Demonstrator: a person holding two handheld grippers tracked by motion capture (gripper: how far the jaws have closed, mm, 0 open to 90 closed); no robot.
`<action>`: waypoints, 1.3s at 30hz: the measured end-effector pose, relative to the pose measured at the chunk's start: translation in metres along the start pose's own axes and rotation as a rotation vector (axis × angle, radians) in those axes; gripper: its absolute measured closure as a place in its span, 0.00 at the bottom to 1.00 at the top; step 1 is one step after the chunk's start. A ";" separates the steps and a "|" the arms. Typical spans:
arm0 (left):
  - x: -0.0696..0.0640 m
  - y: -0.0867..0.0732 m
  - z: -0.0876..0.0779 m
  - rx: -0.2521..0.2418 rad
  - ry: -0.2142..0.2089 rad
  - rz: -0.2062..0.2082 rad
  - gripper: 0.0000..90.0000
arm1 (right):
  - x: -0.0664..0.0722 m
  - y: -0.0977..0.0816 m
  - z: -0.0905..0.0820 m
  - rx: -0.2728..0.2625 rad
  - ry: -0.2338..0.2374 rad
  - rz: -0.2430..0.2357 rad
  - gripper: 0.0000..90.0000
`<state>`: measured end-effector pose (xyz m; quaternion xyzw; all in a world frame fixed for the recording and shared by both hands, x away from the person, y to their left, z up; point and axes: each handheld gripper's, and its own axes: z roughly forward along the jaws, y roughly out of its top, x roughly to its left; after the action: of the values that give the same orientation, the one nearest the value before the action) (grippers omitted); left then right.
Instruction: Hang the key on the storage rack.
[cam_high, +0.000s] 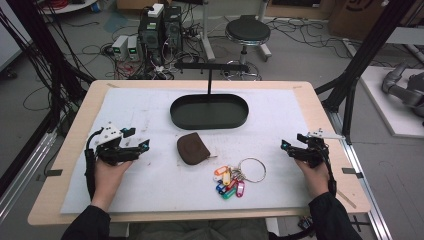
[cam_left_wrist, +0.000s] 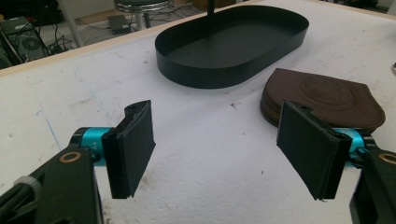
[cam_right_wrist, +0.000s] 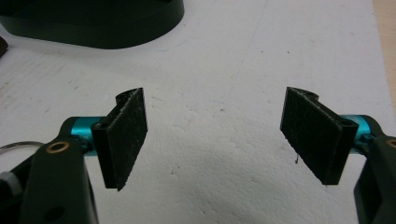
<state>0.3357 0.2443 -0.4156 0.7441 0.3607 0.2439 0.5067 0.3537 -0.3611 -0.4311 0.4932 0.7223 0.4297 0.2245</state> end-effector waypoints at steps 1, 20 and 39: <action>0.000 0.000 0.000 0.001 0.000 0.001 0.30 | 0.000 0.000 0.000 0.000 0.000 0.000 0.26; 0.004 0.005 0.006 -0.006 0.052 0.012 0.30 | 0.017 -0.007 -0.019 0.032 0.124 0.041 0.48; 0.002 0.006 0.009 0.000 0.053 0.025 0.30 | 0.064 -0.016 0.003 0.177 0.194 -0.099 0.70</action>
<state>0.3448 0.2391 -0.4130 0.7419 0.3644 0.2699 0.4939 0.3214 -0.3039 -0.4397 0.4311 0.7991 0.3984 0.1299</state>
